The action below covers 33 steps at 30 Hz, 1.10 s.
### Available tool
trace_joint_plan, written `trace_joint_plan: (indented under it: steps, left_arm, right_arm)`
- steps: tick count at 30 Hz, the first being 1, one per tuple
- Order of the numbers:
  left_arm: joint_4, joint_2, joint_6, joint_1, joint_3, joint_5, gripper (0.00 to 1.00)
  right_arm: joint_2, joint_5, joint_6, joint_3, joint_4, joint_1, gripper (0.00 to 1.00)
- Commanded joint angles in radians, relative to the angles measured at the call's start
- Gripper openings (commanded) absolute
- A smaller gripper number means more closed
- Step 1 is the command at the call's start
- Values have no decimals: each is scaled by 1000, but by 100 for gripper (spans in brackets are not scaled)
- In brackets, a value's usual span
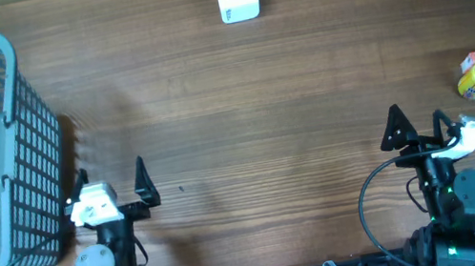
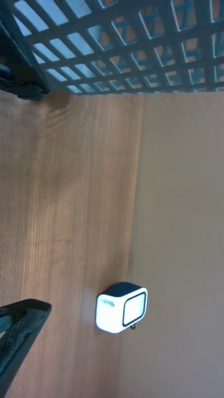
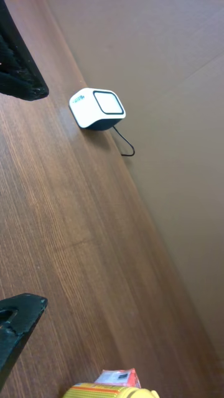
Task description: Scan the item barcode
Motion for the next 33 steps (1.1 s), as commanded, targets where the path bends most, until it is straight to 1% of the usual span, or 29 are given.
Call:
trace_joint_plan:
  steps: [1,7,10,12,13,15,17,18,19,20,22,23,25,27,33]
  left_arm:
    - [-11,1,5,-2,-1,-6,100]
    - [-11,2,5,-2,-1,-6,100]
    - [-11,2,5,-2,-1,-6,100]
    - [-11,2,5,-2,-1,-6,100]
    - [-11,2,5,-2,-1,-6,100]
    - [-11,2,5,-2,-1,-6,100]
    - [-11,2,5,-2,-1,-6,100]
    - [-11,2,5,-2,-1,-6,100]
    - [-11,2,5,-2,-1,-6,100]
    - [-11,2,5,-2,-1,-6,100]
    - [-11,2,5,-2,-1,-6,100]
    - [-11,2,5,-2,-1,-6,100]
    - [-11,2,5,-2,-1,-6,100]
    - [-11,2,5,-2,-1,-6,100]
    - [-11,2,5,-2,-1,-6,100]
  right_arm:
    - [3,9,17,-1,3,-2,100]
    - [3,10,17,-1,3,7,100]
    - [-26,10,17,-1,3,10,100]
    - [-82,9,17,-1,3,53,100]
    - [-136,9,17,-1,3,102,100]
    - [-140,10,17,-1,3,120,100]
    - [-141,37,17,-1,2,176,100]
    - [-141,94,69,-1,0,216,100]
    - [-141,220,188,-1,-4,242,100]
    - [-141,262,181,-1,-1,249,100]
    - [-141,228,43,-1,-6,249,100]
    - [-141,210,10,-2,-8,249,100]
    - [-141,206,7,-2,-10,249,100]
    - [-141,164,-27,-2,-12,249,100]
    - [-137,154,-13,-1,-10,248,100]
